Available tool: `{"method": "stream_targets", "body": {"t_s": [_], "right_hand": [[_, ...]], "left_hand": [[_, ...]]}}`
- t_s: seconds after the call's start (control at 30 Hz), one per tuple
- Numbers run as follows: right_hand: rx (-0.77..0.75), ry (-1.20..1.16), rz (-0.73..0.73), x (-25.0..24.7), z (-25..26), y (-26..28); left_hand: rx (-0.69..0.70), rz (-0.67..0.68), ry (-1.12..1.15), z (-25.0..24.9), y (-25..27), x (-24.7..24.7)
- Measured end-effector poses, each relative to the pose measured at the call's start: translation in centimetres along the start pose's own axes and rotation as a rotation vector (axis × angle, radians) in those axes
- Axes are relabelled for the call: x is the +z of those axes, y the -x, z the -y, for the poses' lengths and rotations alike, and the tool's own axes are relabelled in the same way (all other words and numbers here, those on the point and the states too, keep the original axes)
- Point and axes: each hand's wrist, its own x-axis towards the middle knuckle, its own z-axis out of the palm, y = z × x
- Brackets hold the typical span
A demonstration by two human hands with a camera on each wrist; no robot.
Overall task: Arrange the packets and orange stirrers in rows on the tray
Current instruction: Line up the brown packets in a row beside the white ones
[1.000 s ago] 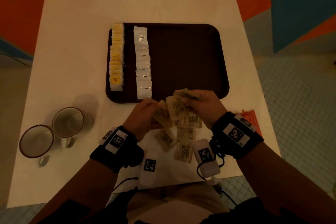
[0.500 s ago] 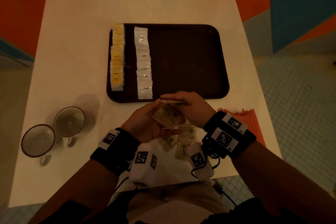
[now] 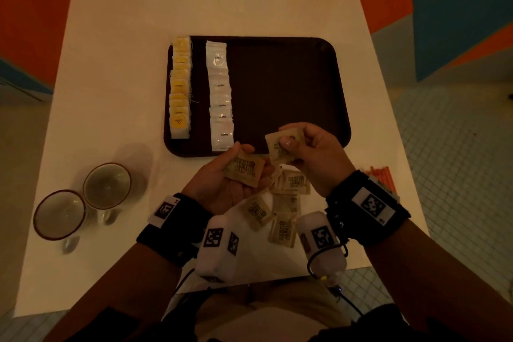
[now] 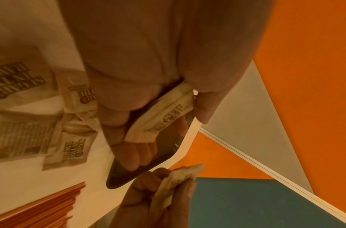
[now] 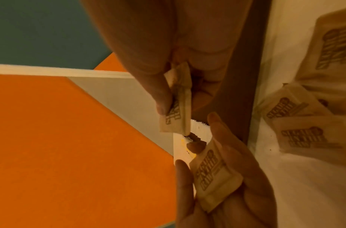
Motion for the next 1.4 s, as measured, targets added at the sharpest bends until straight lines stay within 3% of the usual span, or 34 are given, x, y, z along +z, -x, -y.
{"method": "stream_targets", "body": {"t_s": [0.27,0.33,0.57,0.7,0.8,0.87,0.97,1.03,1.13,1.27,1.4], "right_hand": [[0.041,-0.082,-0.041,0.9,0.1,0.3],[-0.003,0.028,-0.032,1.6,-0.3,0.5],[-0.257,0.872,-0.047,4.6,-3.2,0.6],[-0.212,0.927,0.142,4.3,-3.1,0.3],[-0.153,0.868,0.006,2.1,-2.6,-0.7],[-0.084,1.004,0.023,0.5,-3.0,-1.3],[0.087,1.459,0.238,0.5,-4.6,-0.8],[0.13,1.626,0.3,1.3,-6.3,0.3],[0.122,1.608,0.291,2.5,-8.8,1.3],[0.097,1.573,0.239,3.2,-9.9,1.7],[0.032,1.529,0.324,2.8,-9.5,1.6]], "left_hand": [[0.039,-0.007,0.009,-0.5,-0.1,0.5],[0.022,0.016,0.006,-0.6,0.0,0.6],[-0.029,-0.02,-0.26,0.3,0.1,-0.1],[0.083,-0.151,-0.217,0.3,0.2,-1.2],[0.122,-0.244,-0.154,-0.3,0.7,-2.4],[0.119,-0.294,-0.199,-0.6,1.1,-3.4],[0.131,-0.36,-0.359,-0.4,1.8,-4.6],[0.132,-0.389,-0.474,-0.1,1.8,-5.0],[0.138,-0.395,-0.776,0.3,1.1,-5.5],[0.237,-0.268,-1.293,0.8,-1.2,-5.2],[0.276,-0.356,-1.643,1.6,-4.1,-5.2]]}}
